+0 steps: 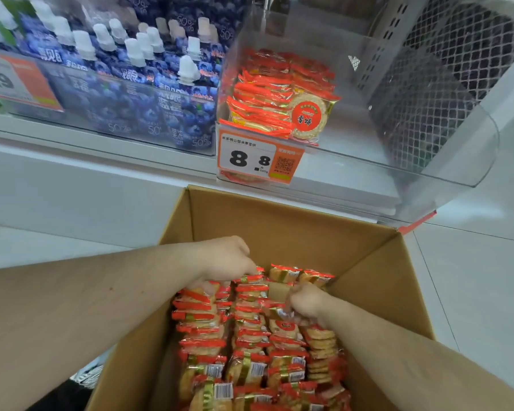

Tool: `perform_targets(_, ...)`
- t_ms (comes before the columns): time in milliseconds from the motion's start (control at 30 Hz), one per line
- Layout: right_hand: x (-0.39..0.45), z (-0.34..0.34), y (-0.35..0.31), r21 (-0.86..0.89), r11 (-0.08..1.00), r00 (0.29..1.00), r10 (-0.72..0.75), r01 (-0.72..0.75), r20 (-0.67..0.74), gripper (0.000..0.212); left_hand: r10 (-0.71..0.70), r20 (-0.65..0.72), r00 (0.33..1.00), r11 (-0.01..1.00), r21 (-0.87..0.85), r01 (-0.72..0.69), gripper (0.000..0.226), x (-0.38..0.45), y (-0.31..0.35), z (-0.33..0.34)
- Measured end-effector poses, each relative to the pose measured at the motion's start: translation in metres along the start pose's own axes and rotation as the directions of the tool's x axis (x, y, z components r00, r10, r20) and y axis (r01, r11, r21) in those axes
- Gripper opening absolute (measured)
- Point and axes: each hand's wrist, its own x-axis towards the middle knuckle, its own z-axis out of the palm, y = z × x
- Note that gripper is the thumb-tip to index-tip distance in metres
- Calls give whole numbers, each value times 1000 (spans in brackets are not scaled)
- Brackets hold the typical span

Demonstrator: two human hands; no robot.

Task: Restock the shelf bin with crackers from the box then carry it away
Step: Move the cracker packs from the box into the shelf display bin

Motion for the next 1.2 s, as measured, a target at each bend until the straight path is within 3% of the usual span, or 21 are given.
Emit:
perform_targets(67, -25, -19, -23, 256, 966, 983, -17, -31, 184, 13, -130, -1, 992, 964, -233, 126, 40, -1, 1, 1)
perform_targets(133, -49, -32, -42, 406, 914, 934, -168, 28, 314, 19, -254, 43, 966, 888, -385, 250, 55, -1, 2, 0)
perform_targets(200, -65, -38, -55, 515, 851, 859, -338, 104, 384, 26, -305, 125, 944, 798, -508, 325, 54, 2, 1, 2)
perform_targets(300, -75, -49, -65, 611, 776, 743, -500, 155, 445, 25, -250, 161, 955, 714, -636, 294, 24, 5, 0, 7)
perform_targets(367, -69, -60, -63, 632, 764, 711, -515, 129, 478, 19, -160, 49, 986, 721, -677, 150, 30, 10, -4, 7)
perform_targets(400, -61, -64, -59, 628, 772, 758, -465, 93, 458, 17, -122, -20, 992, 729, -680, 76, 39, 13, -5, 5)
perform_targets(433, -50, -65, -52, 600, 797, 851, -362, 72, 379, 14, -87, -78, 993, 753, -658, 14, 47, 15, -6, 4)
perform_targets(500, -22, -63, -29, 466, 885, 991, -53, -10, 121, 10, -25, -150, 988, 837, -543, -61, 57, 12, -7, 2)
perform_targets(567, 1, -52, -3, 342, 928, 980, 184, -148, -75, 6, 42, -191, 981, 920, -376, -113, 63, 11, -9, 2)
perform_targets(633, 21, -39, 22, 393, 884, 950, 305, -253, -75, 15, 108, -194, 975, 951, -267, -158, 66, 13, -9, 3)
perform_targets(767, 50, -19, 49, 600, 759, 944, 330, -252, -21, 42, 148, -169, 974, 973, -153, -174, 65, 15, -8, 7)
perform_targets(867, 58, -12, 55, 743, 631, 935, 353, -224, -18, 25, 135, -159, 978, 981, -120, -154, 65, 19, -10, 7)
perform_targets(933, 65, -14, 59, 766, 617, 924, 372, -181, -81, 19, 124, -169, 978, 985, -102, -142, 66, 20, -12, 6)
perform_targets(1000, 63, -22, 61, 681, 711, 906, 387, -175, -171, 19, 117, -180, 977, 987, -90, -135, 67, 21, -13, 5)
perform_targets(1067, 59, -32, 63, 448, 875, 899, 333, -182, -285, 24, 112, -196, 974, 986, -100, -133, 68, 20, -12, 3)
perform_targets(1200, 29, -51, 48, 168, 983, 936, 124, -71, -330, 24, 163, -223, 961, 979, -86, -187, 68, 10, -1, 1)
